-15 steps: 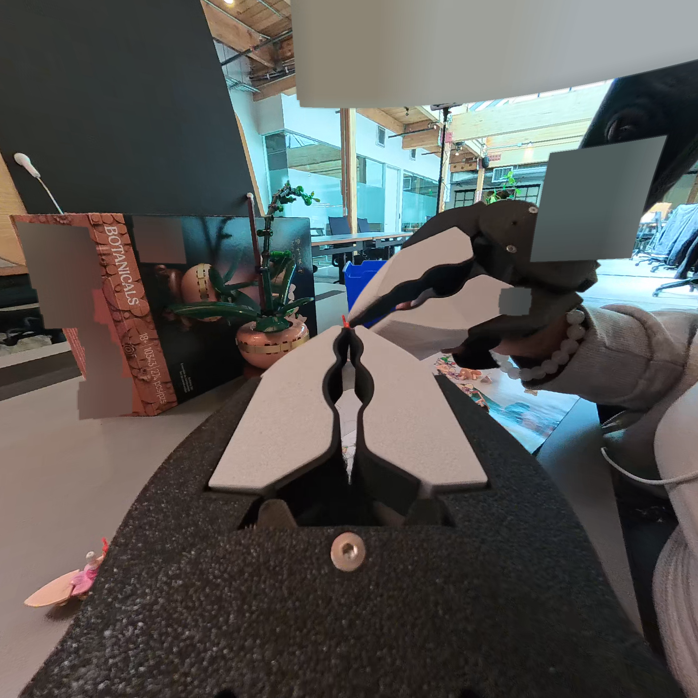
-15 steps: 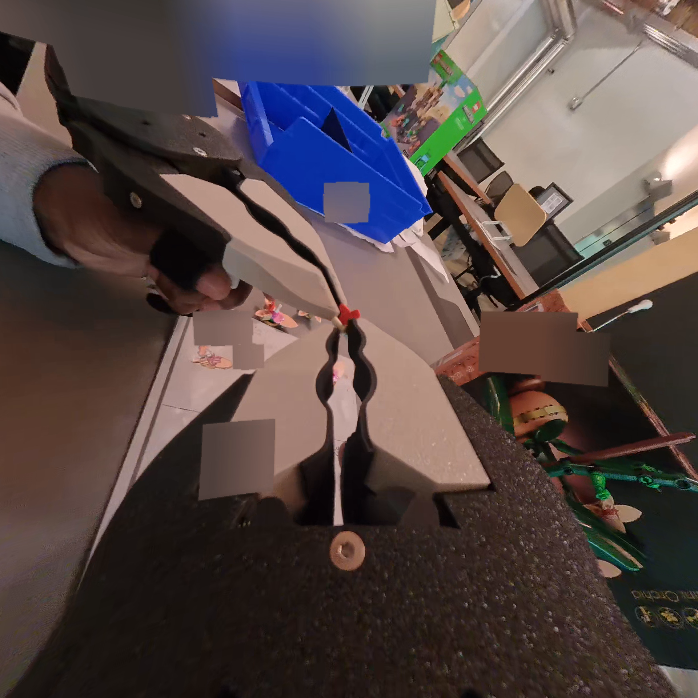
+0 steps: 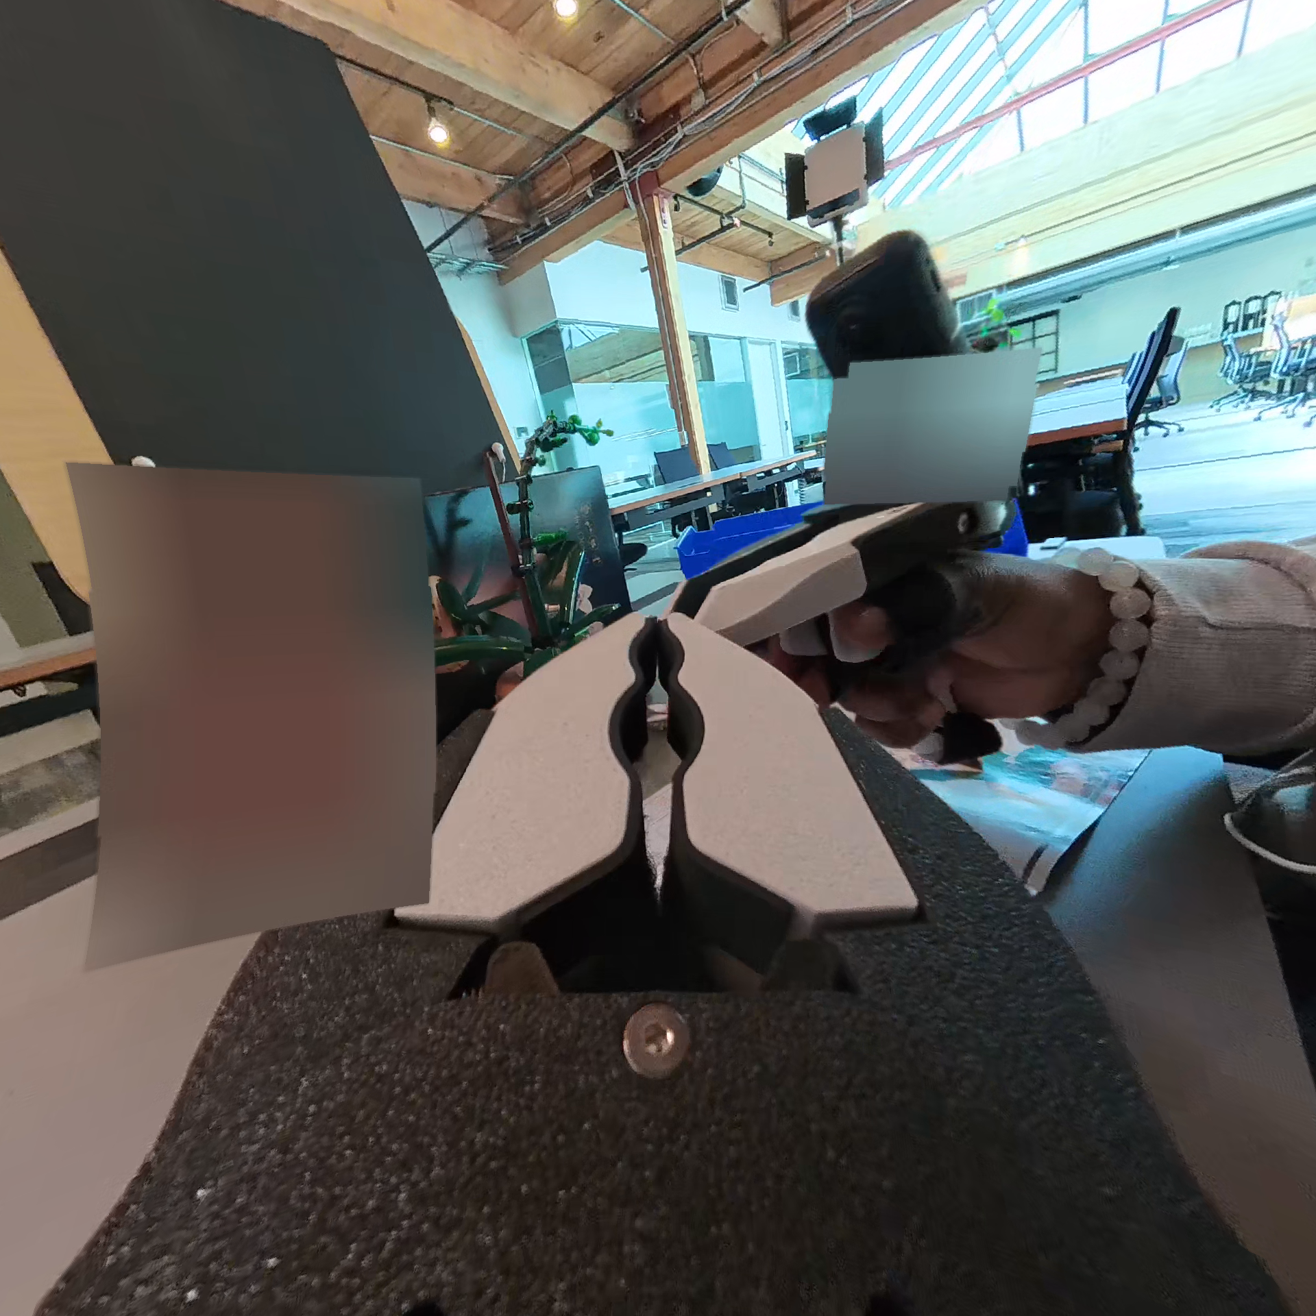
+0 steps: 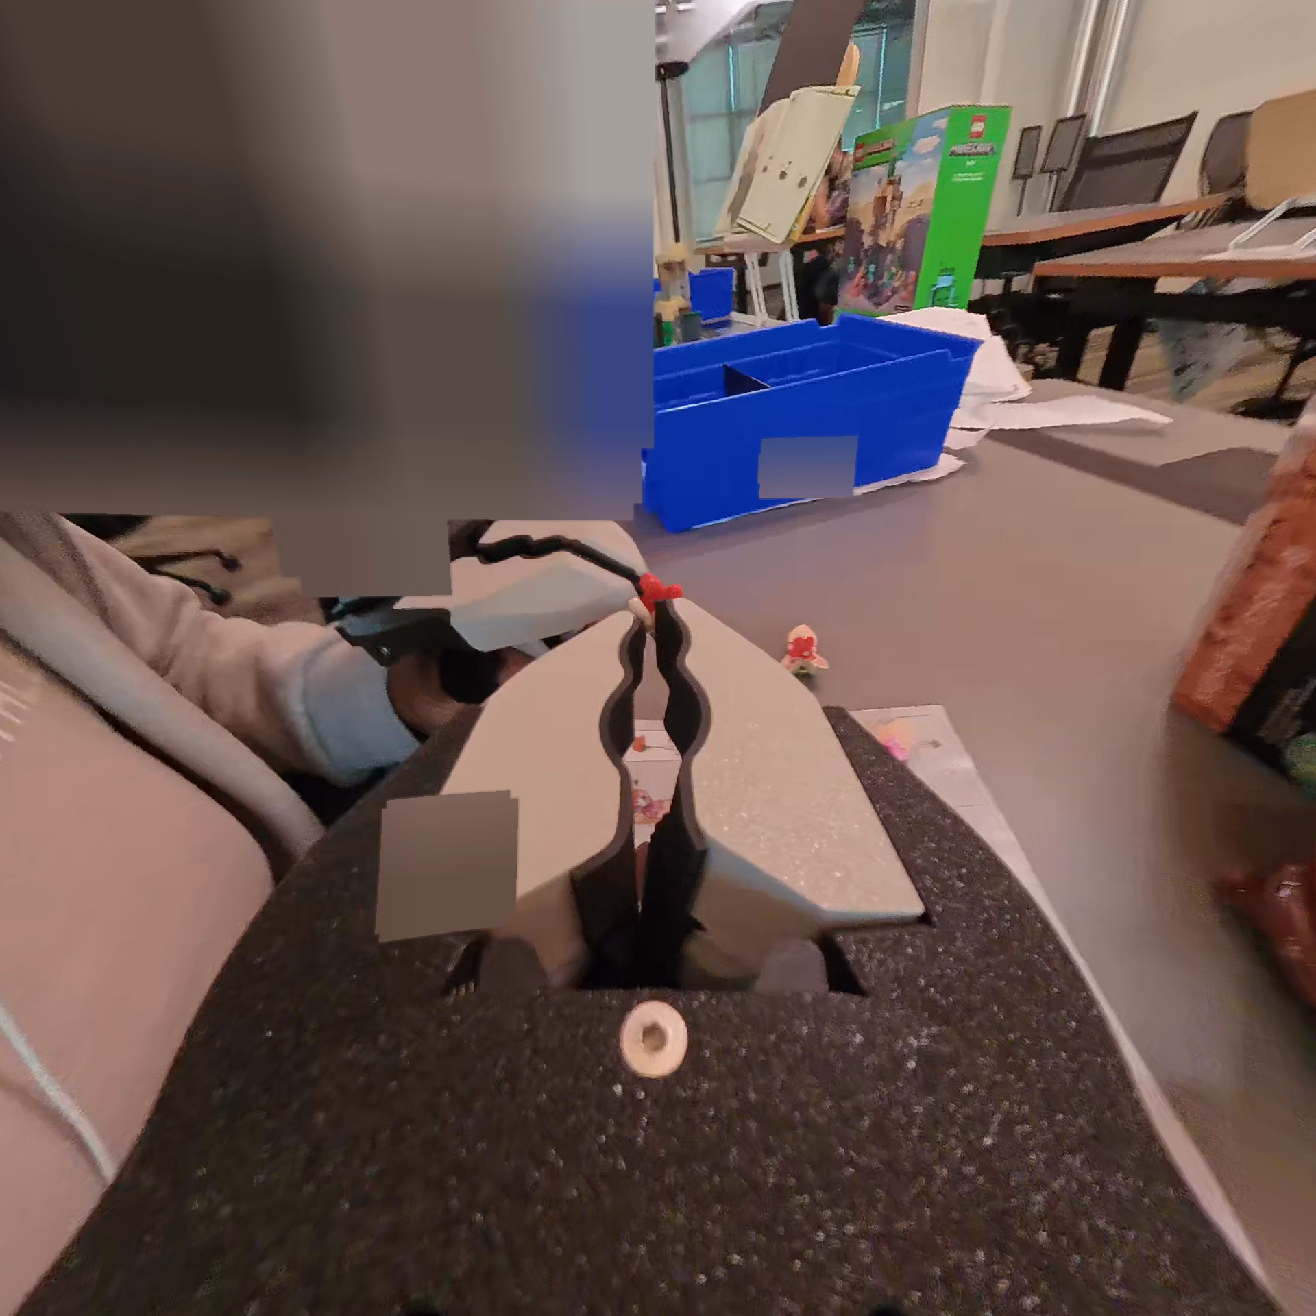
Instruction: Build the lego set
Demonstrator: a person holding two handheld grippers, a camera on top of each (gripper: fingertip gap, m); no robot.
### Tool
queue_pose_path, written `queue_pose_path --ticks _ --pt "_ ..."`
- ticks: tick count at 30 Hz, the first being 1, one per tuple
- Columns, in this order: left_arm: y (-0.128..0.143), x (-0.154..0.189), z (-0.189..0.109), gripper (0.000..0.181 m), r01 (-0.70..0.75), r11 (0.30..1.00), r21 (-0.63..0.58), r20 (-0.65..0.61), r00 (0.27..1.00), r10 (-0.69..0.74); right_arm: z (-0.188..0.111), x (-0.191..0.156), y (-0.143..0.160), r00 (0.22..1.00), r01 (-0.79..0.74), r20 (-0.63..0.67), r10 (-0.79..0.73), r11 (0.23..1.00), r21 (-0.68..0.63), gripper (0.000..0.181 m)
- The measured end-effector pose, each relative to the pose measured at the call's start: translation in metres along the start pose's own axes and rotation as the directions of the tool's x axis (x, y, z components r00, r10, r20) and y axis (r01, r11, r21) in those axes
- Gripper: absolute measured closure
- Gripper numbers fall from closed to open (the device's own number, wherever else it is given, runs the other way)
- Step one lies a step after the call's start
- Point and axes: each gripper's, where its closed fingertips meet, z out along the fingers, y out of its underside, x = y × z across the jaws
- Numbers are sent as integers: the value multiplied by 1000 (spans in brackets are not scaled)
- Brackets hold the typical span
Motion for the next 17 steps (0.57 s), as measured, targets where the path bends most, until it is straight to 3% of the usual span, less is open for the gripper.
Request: queue_pose_path --ticks 1,5,7,10,14,17 --pt "0 0 0 181 -6 1000 -1 0 1000 6 0 0 1 1000 -25 10 25 1000 8 178" --pt "-2 6 -1 181 -33 999 12 -36 999 33 0 -3 -3 983 -172 78 167 983 60 180" --pt "12 23 3 181 -70 996 -54 -103 993 64 -6 -3 -22 956 -274 153 251 949 157 180" --pt "-5 6 1 181 -61 998 -5 -40 997 60 -4 0 -11 995 -88 45 85 994 62 179" --pt "3 -11 -4 167 36 997 -61 -43 998 -39 -12 10 1 1000 16 13 -15 999 -37 178" --pt "19 -7 1 151 343 924 -168 -119 924 -364 -12 1 7 961 275 43 -272 952 -135 178"
